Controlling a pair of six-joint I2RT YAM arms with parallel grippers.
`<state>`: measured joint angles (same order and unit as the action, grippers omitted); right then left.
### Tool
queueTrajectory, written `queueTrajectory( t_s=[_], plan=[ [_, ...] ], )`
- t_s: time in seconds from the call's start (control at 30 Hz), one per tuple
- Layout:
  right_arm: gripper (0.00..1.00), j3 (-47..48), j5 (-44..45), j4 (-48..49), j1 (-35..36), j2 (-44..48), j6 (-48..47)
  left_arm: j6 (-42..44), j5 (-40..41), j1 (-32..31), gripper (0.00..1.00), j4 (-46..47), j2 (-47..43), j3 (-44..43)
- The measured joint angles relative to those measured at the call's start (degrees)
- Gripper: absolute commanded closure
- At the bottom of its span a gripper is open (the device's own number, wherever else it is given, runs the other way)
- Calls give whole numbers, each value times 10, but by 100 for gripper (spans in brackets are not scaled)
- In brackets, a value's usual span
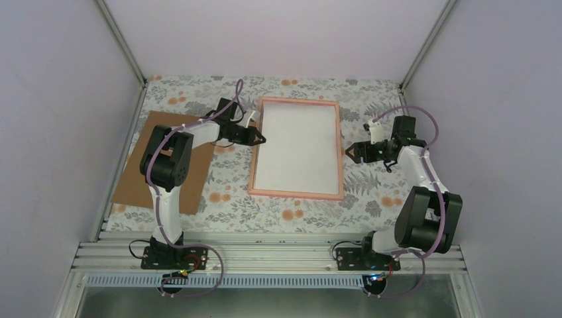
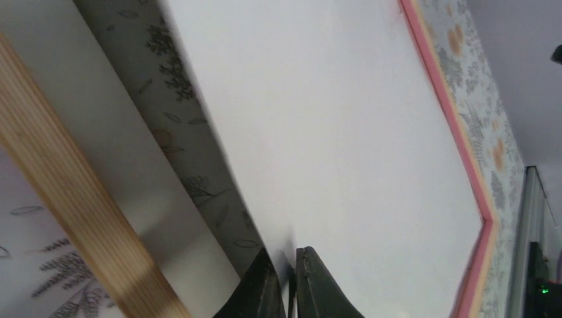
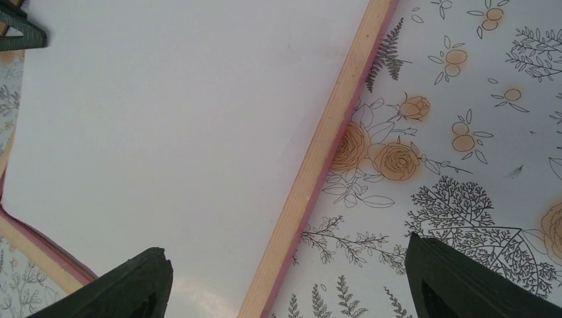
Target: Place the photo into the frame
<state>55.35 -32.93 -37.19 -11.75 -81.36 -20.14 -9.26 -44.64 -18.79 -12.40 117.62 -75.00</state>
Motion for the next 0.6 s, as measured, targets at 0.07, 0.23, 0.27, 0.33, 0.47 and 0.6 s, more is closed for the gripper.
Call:
queueTrajectory(
  t_s=[0.07,0.23,0.27,0.33,0.47,0.6],
  plan=[
    [13,0,0,0,0,0,0,6,12,0,74,-15,8,-17],
    [13,0,0,1,0,0,0,27,45,-3,52,-52,13,-54],
    [13,0,0,1,0,0,0,32,55,-5,50,-56,12,-58],
    [13,0,-1,2,0,-1,0,40,81,-10,38,-68,5,-59],
    [13,0,-3,4,0,-8,0,63,140,-23,23,-85,-28,-48],
    [13,1,-8,14,0,-16,1,95,202,-30,25,-94,-81,-37]
  ],
)
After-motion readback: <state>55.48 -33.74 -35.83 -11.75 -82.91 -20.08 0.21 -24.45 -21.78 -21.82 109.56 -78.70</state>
